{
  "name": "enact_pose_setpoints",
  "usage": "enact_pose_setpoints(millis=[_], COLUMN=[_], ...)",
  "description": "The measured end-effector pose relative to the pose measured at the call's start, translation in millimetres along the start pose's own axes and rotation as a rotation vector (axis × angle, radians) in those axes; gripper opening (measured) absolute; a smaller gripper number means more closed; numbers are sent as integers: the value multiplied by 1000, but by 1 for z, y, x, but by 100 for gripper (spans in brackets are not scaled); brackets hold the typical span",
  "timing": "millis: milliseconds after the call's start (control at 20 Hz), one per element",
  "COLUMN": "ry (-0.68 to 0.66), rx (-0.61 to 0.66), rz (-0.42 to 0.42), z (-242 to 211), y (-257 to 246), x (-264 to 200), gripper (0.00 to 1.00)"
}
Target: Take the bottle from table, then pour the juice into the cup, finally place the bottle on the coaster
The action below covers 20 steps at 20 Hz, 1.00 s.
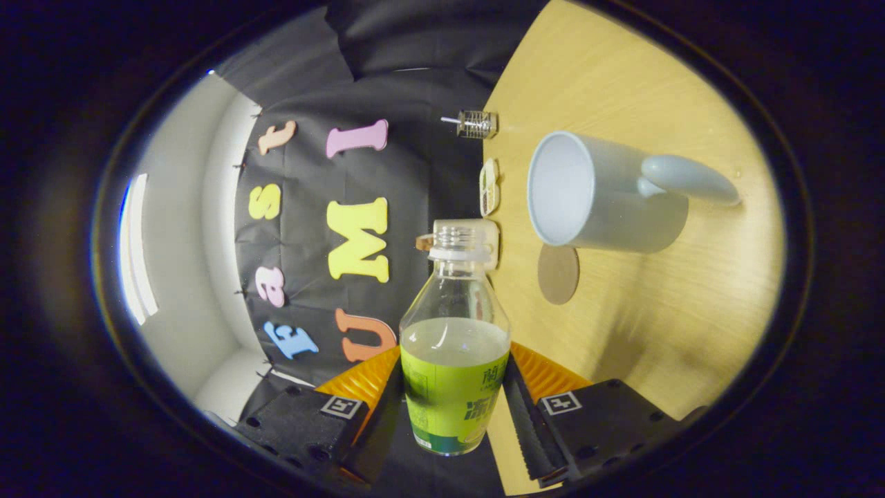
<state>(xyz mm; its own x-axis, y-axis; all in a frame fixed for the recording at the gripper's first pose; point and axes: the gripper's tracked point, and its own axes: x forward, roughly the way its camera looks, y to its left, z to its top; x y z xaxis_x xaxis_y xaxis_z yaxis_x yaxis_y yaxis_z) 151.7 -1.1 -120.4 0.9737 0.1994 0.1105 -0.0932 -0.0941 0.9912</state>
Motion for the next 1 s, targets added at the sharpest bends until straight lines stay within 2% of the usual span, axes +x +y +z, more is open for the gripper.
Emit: enact_pose_setpoints(millis=[450, 1000], ry=[8, 16], rx=[215, 304], rz=[72, 105], z=[7, 20], y=[18, 40], x=[3, 1], gripper=[79, 79])
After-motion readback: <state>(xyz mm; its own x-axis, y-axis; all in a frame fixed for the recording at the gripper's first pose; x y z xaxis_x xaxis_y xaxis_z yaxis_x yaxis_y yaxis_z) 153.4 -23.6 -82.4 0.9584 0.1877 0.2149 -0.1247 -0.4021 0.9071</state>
